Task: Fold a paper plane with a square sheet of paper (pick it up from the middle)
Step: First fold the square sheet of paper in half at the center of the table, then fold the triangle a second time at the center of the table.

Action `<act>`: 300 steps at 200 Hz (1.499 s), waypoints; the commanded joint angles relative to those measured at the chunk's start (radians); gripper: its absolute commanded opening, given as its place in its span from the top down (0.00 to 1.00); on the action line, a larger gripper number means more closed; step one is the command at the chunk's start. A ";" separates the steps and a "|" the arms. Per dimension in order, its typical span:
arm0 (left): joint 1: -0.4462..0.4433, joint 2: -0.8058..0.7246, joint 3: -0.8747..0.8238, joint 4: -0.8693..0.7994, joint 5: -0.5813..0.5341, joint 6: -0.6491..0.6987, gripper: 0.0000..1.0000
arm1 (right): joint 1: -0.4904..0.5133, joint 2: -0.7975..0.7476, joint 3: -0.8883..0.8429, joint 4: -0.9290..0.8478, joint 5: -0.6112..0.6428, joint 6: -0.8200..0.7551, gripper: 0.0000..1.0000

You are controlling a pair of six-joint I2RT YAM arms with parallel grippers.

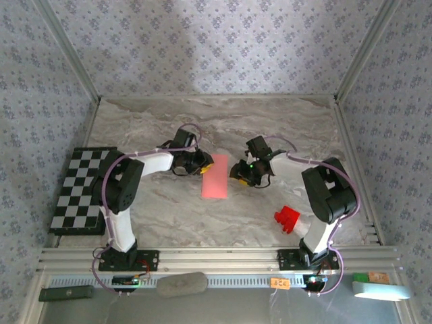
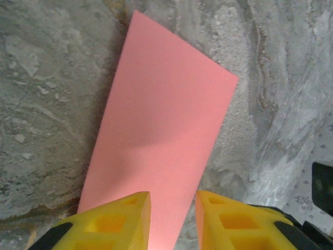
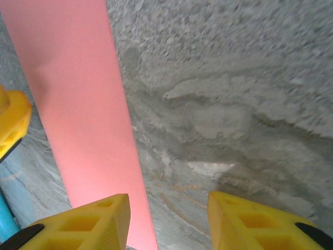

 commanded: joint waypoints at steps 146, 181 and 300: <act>0.009 0.040 -0.068 0.029 -0.150 -0.167 0.80 | 0.056 -0.001 -0.020 0.031 -0.091 0.074 0.56; 0.009 0.042 -0.071 0.031 -0.148 -0.166 0.80 | 0.070 0.012 -0.015 0.019 -0.084 0.061 0.57; 0.009 0.042 -0.082 0.039 -0.143 -0.169 0.80 | 0.108 0.060 0.047 -0.047 -0.073 0.007 0.62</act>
